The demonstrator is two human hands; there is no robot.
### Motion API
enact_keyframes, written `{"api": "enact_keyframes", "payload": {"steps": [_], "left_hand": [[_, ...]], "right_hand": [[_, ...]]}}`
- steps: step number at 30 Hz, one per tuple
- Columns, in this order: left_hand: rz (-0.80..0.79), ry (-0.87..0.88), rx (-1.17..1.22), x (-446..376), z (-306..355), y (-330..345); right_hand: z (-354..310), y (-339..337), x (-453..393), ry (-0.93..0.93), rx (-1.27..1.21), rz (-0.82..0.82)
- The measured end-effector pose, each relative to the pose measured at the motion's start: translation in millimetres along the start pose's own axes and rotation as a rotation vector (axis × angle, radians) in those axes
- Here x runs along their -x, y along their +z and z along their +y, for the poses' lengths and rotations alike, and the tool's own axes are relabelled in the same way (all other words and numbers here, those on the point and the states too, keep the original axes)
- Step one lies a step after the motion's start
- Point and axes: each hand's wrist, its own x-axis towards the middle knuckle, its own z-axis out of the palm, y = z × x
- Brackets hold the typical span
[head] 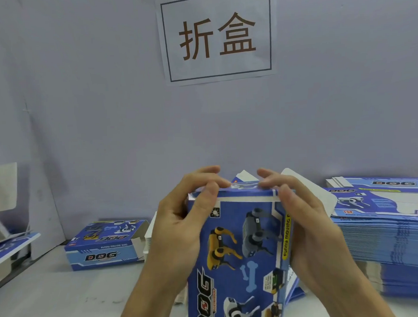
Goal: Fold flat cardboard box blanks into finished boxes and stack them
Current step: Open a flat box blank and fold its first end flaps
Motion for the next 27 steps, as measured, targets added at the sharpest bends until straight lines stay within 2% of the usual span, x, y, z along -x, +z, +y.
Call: {"api": "enact_keyframes", "payload": {"steps": [7, 10, 12, 15, 16, 17, 18, 21, 22, 23, 24, 25, 27], "left_hand": [[-0.001, 0.131, -0.132, 0.6, -4.3, -0.9], [0.071, 0.190, -0.193, -1.2, -2.6, -1.0], [0.261, 0.226, -0.188, -4.2, -2.2, -2.0], [0.685, 0.191, 0.051, -12.1, -1.8, -12.6], [0.778, 0.186, 0.133, -14.1, -1.6, -18.9], [0.842, 0.184, 0.198, -15.0, -2.2, -26.1], [0.900, 0.182, 0.248, -15.3, -3.4, -32.6], [1.034, 0.161, 0.316, -15.4, -9.6, -42.4], [1.042, 0.131, 0.324, -15.2, -12.7, -39.8], [1.030, 0.088, 0.337, -15.2, -16.1, -34.5], [0.990, 0.035, 0.354, -14.9, -19.9, -27.3], [0.920, -0.021, 0.361, -14.4, -24.1, -19.2], [0.692, -0.131, 0.333, -12.0, -31.9, -4.1]], "right_hand": [[5.1, -3.5, -0.8, -0.100, 0.146, 0.029], [4.1, -2.9, -2.6, -0.156, 0.232, 0.032], [3.1, -2.5, -4.5, -0.216, 0.285, 0.065], [-1.2, -0.1, -8.1, -0.360, 0.541, 0.304], [-5.2, 0.3, -8.0, -0.365, 0.648, 0.352], [-9.9, -1.1, -7.9, -0.287, 0.738, 0.328], [-14.7, -2.2, -7.3, -0.119, 0.810, 0.230], [-24.7, 7.8, -2.7, 0.682, 0.890, -0.246], [-21.8, 11.7, -1.1, 0.851, 0.857, -0.333], [-15.5, 15.1, -0.7, 0.908, 0.811, -0.341], [-7.3, 18.9, -1.2, 0.872, 0.746, -0.278], [2.3, 23.0, -1.3, 0.772, 0.638, -0.179], [18.6, 24.3, -4.3, 0.422, 0.298, 0.070]]}}
